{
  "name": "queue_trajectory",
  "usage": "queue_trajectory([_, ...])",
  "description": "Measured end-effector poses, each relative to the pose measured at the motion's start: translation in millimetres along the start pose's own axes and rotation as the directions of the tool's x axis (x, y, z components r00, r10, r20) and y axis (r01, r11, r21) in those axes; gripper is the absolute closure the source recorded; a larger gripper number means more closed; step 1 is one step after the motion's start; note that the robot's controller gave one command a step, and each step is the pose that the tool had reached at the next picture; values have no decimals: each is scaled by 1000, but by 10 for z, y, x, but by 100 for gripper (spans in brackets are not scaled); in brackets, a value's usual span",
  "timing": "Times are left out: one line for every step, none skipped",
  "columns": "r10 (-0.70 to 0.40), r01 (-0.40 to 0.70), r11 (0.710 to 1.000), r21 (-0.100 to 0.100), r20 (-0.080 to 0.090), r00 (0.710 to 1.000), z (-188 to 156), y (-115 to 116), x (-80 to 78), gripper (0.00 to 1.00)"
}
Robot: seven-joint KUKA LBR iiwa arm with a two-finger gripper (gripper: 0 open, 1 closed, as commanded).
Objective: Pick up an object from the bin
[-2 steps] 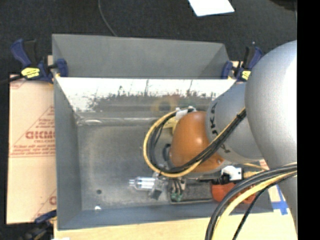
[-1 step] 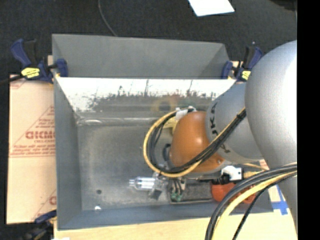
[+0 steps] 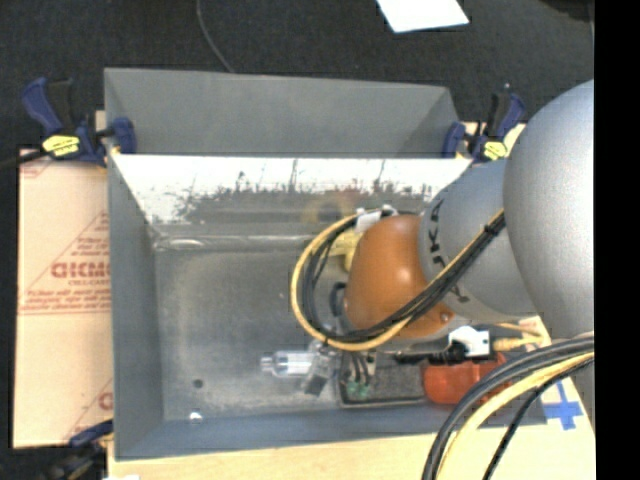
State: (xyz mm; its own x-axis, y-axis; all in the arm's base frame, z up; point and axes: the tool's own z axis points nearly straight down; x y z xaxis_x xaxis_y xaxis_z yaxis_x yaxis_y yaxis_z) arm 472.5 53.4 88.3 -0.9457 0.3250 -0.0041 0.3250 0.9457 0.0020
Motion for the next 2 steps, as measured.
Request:
queue_trajectory([0, 0, 1000, -1, 2, 1000, -79, -1, -7, 100])
queue_trajectory([0, 0, 1000, 0, 0, 1000, -197, -7, -3, 100])
